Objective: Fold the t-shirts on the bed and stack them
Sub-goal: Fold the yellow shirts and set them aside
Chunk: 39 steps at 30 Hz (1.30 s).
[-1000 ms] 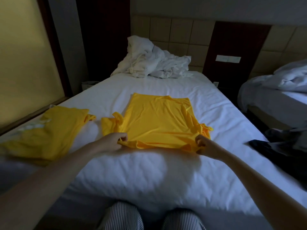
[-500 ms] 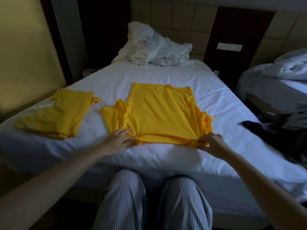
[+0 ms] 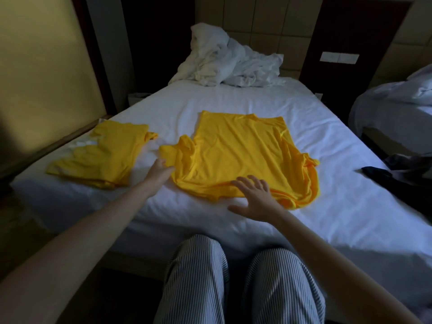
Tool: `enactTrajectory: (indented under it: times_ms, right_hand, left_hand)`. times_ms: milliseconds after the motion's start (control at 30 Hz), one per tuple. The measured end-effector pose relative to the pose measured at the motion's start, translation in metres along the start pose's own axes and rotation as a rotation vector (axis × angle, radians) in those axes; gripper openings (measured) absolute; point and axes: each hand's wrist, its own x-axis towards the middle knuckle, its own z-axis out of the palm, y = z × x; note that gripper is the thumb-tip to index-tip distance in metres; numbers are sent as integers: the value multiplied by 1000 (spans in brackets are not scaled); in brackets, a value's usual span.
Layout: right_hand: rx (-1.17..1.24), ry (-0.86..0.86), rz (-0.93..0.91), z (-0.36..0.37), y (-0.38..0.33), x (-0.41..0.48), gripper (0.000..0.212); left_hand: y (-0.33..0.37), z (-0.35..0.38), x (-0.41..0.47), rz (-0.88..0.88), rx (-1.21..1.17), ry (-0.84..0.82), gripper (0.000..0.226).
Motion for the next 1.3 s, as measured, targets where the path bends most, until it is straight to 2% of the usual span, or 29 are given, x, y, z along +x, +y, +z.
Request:
enactTrajectory:
  times_ms: [167,267,333,400,467,533,600,667,800,867,900,967,1033,1067,1100,1167,1300]
  right_hand:
    - [70,-74,-26,20,-52,50,82]
    - [88,-104,2,32,-65,66,82]
    - [64,-89,22,40,-68,71,78]
    - [34,-47,11,44,-69,70,73]
    - [82,13,-16,45,-68,67,75]
    - [118,106,-76,44,-69,65,64]
    - [62,209,-147,46,-72,61,48]
    - [-9,265,-190,52,-78,55,43]
    - [-86,225,-182,65,-87,40,51]
    - [-140,175,-181,67,-90,34,61]
    - [-158,160,-175,67,-91,33,64]
    - [-167,121,-164,64,-93,31,67]
    - [-166,106,-163,64,-93,28,67]
    - [-175,103,-163,64,-93,25,66]
    - [-181,106,-171,65,-93,23,66]
    - [-194,107,-187,68,-92,19,67]
    - [-197,127,-205,68,-92,17,67]
  left_hand:
    - [23,-4,31,-286,-397,17,10]
    - [30,1,49,-434,-515,-18,13]
    - [24,3,62,-467,-508,-68,16]
    - [24,4,61,-442,-515,-100,15]
    - [23,-3,56,-342,-651,-19,12]
    - [12,-13,55,-261,-761,119,19]
    - [-1,-19,48,-258,-955,91,16]
    - [-13,-19,41,-264,-1014,101,20]
    - [-10,-20,37,-253,-998,191,23]
    - [5,-19,40,-197,-982,159,22]
    - [12,-15,44,-156,-923,95,26]
    - [40,1,32,-37,-695,-185,41]
    - [69,24,17,143,-238,-523,54]
    - [78,37,12,232,24,-600,51]
    - [79,46,13,309,225,-622,45]
    - [65,61,23,461,509,-496,39]
    - [19,99,12,571,946,-336,48]
